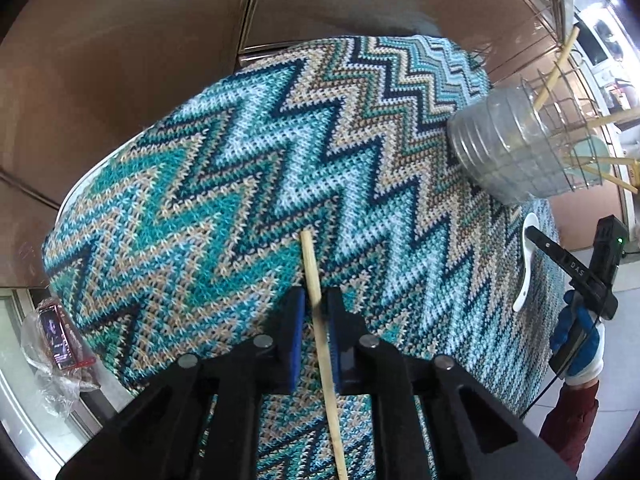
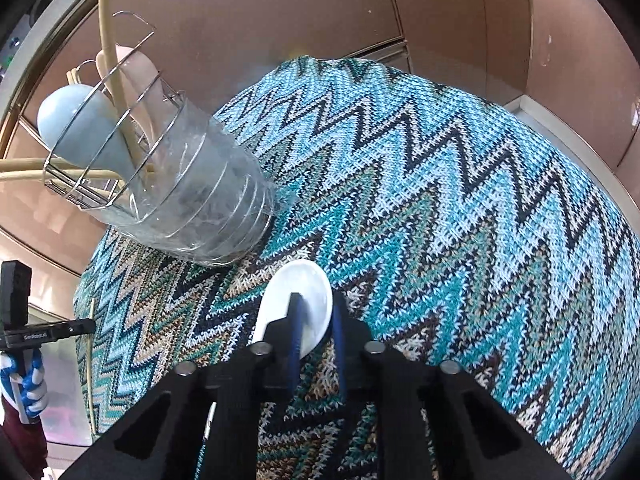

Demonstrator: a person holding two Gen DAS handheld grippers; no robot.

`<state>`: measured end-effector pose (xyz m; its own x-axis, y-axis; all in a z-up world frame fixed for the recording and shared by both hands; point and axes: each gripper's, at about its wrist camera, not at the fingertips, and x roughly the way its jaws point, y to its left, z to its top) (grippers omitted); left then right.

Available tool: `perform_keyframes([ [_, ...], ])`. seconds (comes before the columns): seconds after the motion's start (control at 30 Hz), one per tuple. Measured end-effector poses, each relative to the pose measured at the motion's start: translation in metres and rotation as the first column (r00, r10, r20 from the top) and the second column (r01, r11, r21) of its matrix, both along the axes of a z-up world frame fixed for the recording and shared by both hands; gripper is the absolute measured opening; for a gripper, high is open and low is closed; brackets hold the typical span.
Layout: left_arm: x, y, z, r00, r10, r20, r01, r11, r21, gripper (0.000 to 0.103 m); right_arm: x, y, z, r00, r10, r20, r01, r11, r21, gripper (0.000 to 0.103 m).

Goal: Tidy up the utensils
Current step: 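Grasp the last white spoon with the right tool while the left tool grasps the last chopstick, then lift the spoon and chopstick and lower them into the clear holder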

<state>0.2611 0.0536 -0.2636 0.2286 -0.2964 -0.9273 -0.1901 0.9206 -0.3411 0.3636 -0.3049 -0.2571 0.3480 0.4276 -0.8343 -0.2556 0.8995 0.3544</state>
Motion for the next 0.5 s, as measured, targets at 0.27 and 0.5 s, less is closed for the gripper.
perform_keyframes([
  [0.27, -0.008, -0.003, 0.001, 0.999, 0.031, 0.045, -0.032, 0.999, 0.026, 0.006, -0.01, 0.003, 0.008, 0.999, 0.006, 0.044, -0.005, 0.999, -0.033, 0.008],
  [0.5, -0.022, 0.005, 0.003, 0.991, 0.095, 0.092, -0.094, 0.995, -0.014, 0.005, -0.036, 0.004, 0.036, 0.993, -0.022, 0.114, 0.026, 0.999, -0.036, 0.006],
])
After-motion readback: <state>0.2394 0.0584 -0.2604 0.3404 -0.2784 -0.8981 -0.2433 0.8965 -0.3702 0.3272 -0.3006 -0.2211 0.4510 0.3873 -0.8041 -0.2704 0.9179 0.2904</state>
